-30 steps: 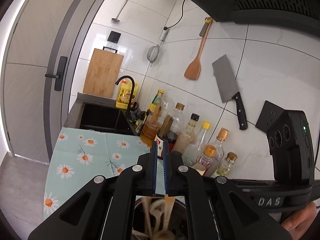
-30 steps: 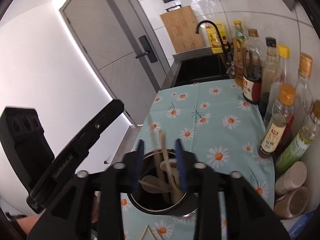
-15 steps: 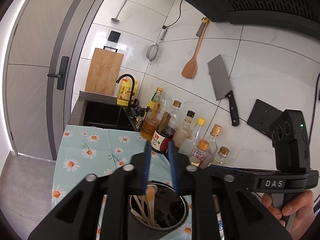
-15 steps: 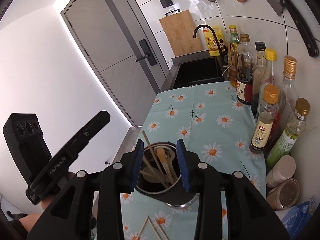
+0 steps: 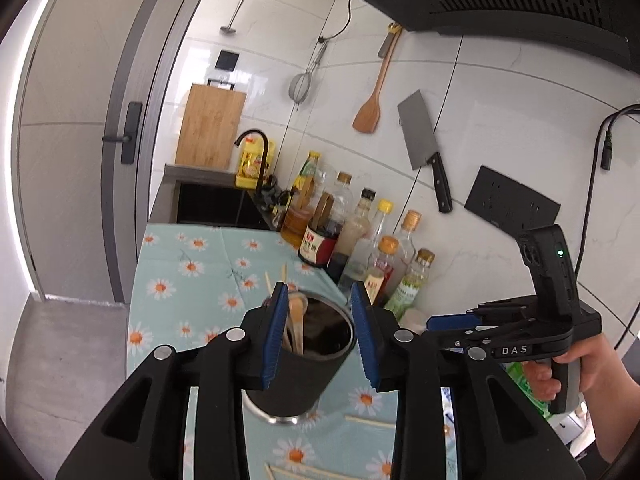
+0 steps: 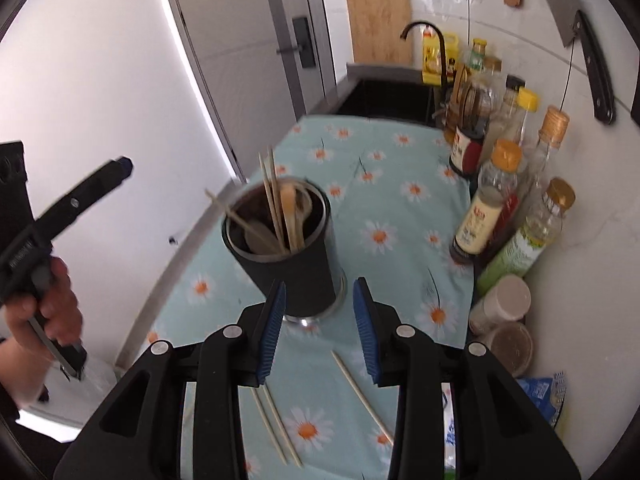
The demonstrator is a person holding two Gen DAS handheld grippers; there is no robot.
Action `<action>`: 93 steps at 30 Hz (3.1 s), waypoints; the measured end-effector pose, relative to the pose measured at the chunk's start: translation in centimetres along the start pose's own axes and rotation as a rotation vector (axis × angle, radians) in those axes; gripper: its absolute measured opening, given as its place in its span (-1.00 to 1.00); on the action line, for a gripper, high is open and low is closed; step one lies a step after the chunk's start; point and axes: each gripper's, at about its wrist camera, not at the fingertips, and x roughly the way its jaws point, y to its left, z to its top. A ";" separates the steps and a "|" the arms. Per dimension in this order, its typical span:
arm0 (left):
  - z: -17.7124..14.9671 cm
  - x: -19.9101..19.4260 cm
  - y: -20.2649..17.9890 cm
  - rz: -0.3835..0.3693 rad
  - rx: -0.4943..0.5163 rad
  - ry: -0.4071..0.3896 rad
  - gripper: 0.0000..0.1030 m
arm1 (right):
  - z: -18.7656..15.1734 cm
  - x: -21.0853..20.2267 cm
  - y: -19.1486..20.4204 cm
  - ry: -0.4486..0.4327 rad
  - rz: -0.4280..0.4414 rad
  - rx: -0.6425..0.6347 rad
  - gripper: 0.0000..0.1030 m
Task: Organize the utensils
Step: 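Move both open grippers down to the loose chopsticks on the tablecloth, then close the right gripper on one chopstick while the left gripper closes on another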
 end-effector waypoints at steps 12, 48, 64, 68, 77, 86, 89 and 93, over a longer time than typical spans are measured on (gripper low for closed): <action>-7.0 0.6 1.6 0.060 -0.033 0.191 -0.39 | -4.7 8.0 0.0 0.352 -0.076 -0.139 -0.30; -18.6 0.7 5.7 0.088 -0.171 0.551 -0.39 | -8.7 19.9 0.6 0.779 -0.159 -0.351 -0.75; -20.0 1.5 4.6 0.057 -0.146 0.651 -0.39 | -8.0 18.0 -0.9 0.715 -0.088 -0.204 -0.89; -19.6 2.2 4.6 0.057 -0.161 0.674 -0.39 | -7.8 15.6 -0.9 0.648 -0.029 -0.136 -0.89; -19.1 4.2 3.8 0.121 -0.144 0.757 -0.39 | -7.9 10.2 -2.0 0.445 0.154 0.041 -0.89; -19.1 7.1 2.4 0.220 -0.098 0.868 -0.39 | -8.5 7.0 -1.2 0.283 0.292 0.138 -0.89; -19.1 8.0 1.8 0.266 -0.075 0.894 -0.40 | -8.5 6.1 -1.5 0.237 0.347 0.157 -0.89; -19.0 9.1 1.2 0.320 -0.072 0.922 -0.41 | -9.2 4.9 -1.7 0.184 0.410 0.175 -0.89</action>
